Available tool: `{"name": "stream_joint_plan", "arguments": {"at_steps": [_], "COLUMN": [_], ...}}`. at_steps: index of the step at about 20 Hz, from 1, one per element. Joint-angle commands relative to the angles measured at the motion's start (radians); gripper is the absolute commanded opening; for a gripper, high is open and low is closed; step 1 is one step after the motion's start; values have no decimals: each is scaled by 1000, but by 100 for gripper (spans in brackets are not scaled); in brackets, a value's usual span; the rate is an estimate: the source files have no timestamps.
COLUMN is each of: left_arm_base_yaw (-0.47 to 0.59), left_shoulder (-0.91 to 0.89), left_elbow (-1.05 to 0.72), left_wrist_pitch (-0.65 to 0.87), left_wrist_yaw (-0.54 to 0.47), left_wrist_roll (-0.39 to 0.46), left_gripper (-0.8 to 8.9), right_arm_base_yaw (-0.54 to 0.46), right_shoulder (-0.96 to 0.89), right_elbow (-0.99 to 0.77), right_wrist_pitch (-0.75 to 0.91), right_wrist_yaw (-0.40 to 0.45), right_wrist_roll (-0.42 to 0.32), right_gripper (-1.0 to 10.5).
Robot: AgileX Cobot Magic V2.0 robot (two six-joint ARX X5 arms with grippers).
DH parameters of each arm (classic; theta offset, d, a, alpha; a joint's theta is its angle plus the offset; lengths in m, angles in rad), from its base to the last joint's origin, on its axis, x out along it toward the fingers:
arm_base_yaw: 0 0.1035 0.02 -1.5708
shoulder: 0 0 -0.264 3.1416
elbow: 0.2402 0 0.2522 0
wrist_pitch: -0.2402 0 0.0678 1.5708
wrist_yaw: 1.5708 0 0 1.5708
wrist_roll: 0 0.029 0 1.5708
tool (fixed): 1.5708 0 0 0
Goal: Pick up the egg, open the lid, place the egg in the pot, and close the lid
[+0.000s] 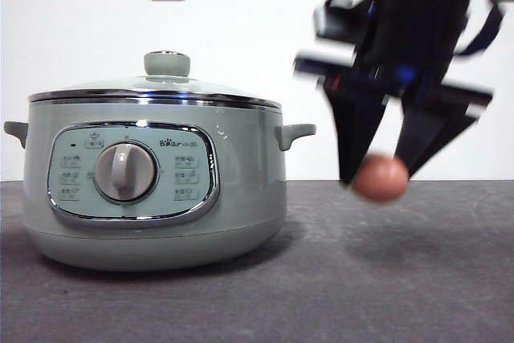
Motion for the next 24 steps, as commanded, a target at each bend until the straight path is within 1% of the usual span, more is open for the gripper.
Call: {"name": "stream_joint_plan", "arguments": {"at_steps": [1, 3, 5, 6, 8, 9, 12, 13, 14, 16, 20, 24], "left_arm_base_yaw": [-31, -70, -126, -158, -219, -245, -317, -329, -339, -347, -347, -347], "left_shoulder": [69, 149, 233, 278, 354, 386, 475, 496, 518, 551, 610, 618], "left_elbow": [48, 109, 171, 201, 232, 241, 243, 243, 243, 243, 243, 243], "left_wrist_pitch": [13, 5, -15, -32, -35, -36, -22, -15, -4, 17, 15, 18], "left_wrist_yaw": [-4, -46, -131, -180, -253, -291, -415, -443, -462, -470, -470, -470], "left_wrist_roll": [51, 93, 158, 189, 227, 245, 266, 266, 267, 270, 269, 269], "left_gripper": [343, 344, 343, 343, 343, 343, 344, 344, 344, 344, 344, 342], "right_arm_base_yaw": [-5, -5, -6, -6, -6, -6, -6, -6, -6, -10, -13, -13], "right_shoulder": [-90, -176, -250, -285, -340, -362, -423, -435, -446, -463, -476, -477], "right_elbow": [-2, -2, -2, -3, -2, -2, -2, -3, -2, -2, -2, -3], "right_wrist_pitch": [-42, -84, -121, -139, -166, -175, -197, -206, -216, -231, -233, -234], "right_wrist_yaw": [6, 39, 98, 112, 112, 118, 162, 167, 187, 193, 190, 189], "right_wrist_roll": [-17, -18, -18, -18, -18, -18, -17, -17, -17, -17, -17, -17], "right_gripper": [-12, -12, -12, -12, -12, -12, -12, -12, -12, -12, -12, -12]}}
